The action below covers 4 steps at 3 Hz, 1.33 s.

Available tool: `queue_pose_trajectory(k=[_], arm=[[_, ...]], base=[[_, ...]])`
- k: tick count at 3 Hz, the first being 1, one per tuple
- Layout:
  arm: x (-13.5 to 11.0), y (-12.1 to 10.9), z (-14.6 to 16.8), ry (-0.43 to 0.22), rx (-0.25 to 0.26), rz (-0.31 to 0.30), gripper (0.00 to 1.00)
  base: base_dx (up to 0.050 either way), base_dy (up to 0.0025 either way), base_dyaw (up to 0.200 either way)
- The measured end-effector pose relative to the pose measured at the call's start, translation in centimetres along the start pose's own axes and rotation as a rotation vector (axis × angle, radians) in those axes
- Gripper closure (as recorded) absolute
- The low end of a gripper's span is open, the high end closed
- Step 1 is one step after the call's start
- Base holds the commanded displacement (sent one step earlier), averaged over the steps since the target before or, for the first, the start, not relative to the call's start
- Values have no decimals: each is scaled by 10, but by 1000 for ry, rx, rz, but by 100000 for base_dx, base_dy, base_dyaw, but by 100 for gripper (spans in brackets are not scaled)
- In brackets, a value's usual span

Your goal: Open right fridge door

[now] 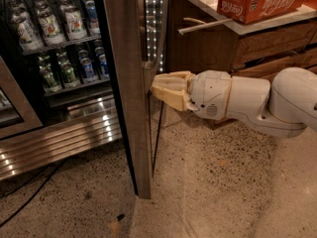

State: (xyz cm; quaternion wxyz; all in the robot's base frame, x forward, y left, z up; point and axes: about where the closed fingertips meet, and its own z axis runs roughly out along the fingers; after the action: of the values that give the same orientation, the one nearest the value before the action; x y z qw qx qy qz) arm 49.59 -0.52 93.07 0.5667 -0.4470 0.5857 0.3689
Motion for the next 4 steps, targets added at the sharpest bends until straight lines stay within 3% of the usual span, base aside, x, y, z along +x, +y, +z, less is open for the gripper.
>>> queue_pose_trajectory(k=[2,3,4], arm=[[46,13,14,24,-35,57,100],[51,27,14,13,-52,57,100],[49,58,2,-11,-64,11,100]], base=[[0,0,0],[0,0,0],[0,0,0]])
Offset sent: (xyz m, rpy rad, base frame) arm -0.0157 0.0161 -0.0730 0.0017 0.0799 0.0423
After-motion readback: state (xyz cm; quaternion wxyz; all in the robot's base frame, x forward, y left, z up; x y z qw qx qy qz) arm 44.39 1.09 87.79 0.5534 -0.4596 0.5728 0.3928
